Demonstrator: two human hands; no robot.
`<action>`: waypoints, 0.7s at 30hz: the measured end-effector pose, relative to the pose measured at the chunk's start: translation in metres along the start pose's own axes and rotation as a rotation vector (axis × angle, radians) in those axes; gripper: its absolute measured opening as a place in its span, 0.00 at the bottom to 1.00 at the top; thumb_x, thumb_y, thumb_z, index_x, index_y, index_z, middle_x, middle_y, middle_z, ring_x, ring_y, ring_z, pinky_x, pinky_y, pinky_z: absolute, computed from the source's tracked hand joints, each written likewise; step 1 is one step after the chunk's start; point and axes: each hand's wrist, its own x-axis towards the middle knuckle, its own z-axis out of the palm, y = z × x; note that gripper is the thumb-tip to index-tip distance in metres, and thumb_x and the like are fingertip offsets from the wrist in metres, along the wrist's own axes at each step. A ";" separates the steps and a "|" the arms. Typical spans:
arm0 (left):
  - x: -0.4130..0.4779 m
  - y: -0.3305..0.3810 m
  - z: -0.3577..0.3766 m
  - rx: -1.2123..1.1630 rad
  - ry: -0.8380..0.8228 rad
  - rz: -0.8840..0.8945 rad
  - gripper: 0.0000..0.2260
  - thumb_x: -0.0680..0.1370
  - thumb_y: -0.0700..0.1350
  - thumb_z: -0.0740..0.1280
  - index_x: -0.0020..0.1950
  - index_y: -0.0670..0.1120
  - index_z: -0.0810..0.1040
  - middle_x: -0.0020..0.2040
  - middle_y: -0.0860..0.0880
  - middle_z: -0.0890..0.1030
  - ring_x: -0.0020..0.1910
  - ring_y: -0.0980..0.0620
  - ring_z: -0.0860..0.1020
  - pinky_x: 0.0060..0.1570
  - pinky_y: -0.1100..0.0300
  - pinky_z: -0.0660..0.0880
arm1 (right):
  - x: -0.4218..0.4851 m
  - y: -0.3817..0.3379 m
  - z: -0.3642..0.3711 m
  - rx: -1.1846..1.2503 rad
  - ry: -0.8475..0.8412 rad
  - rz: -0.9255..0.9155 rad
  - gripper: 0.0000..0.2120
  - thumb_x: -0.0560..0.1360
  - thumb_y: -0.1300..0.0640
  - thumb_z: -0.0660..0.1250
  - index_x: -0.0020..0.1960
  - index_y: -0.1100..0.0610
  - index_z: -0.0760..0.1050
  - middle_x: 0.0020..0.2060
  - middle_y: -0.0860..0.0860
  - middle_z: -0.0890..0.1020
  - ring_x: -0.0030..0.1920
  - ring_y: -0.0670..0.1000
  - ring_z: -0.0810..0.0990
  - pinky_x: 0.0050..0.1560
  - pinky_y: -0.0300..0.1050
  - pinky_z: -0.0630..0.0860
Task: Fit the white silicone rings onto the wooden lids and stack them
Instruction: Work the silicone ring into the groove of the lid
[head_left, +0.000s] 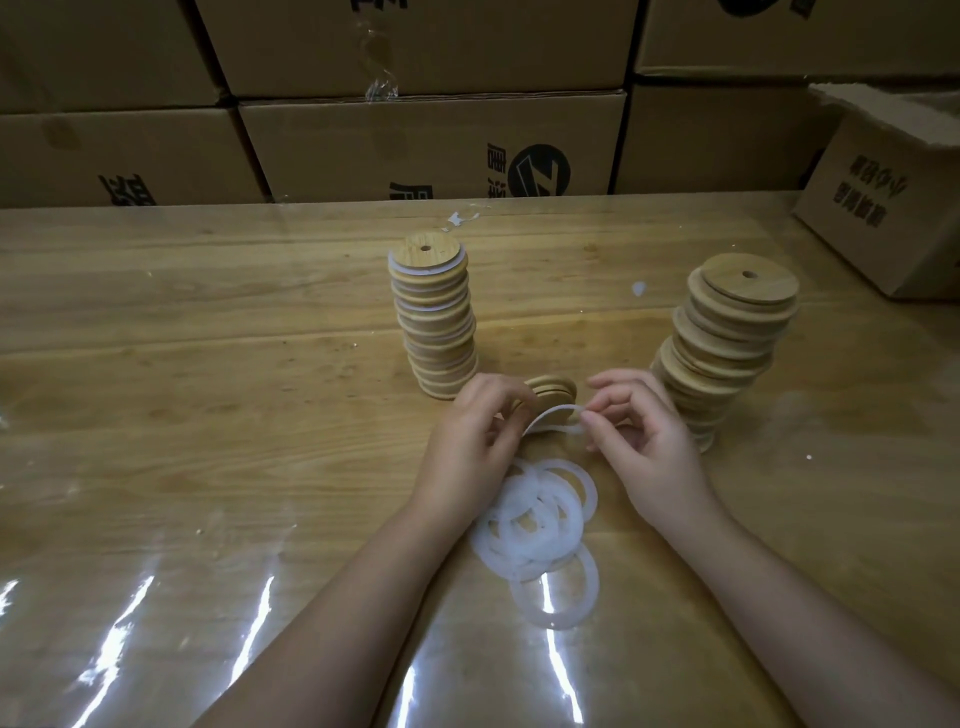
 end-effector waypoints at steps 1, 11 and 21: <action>0.000 -0.001 0.000 0.011 -0.004 0.018 0.05 0.76 0.38 0.64 0.46 0.47 0.79 0.48 0.58 0.74 0.48 0.62 0.74 0.43 0.69 0.73 | 0.000 0.001 0.000 0.006 -0.001 0.008 0.11 0.73 0.66 0.67 0.42 0.50 0.74 0.50 0.45 0.75 0.40 0.47 0.78 0.41 0.54 0.80; -0.004 0.009 0.000 -0.048 -0.025 -0.018 0.12 0.75 0.53 0.64 0.47 0.46 0.80 0.50 0.52 0.76 0.51 0.57 0.76 0.47 0.61 0.76 | 0.001 0.007 0.001 0.013 -0.017 0.039 0.09 0.73 0.65 0.67 0.43 0.50 0.75 0.44 0.50 0.76 0.41 0.52 0.78 0.40 0.58 0.78; -0.002 0.001 0.003 0.013 0.034 0.045 0.03 0.75 0.41 0.68 0.46 0.42 0.78 0.47 0.51 0.77 0.48 0.59 0.76 0.44 0.67 0.76 | 0.001 0.005 0.000 -0.025 -0.016 0.091 0.08 0.73 0.63 0.68 0.42 0.51 0.75 0.41 0.51 0.77 0.38 0.53 0.78 0.42 0.58 0.78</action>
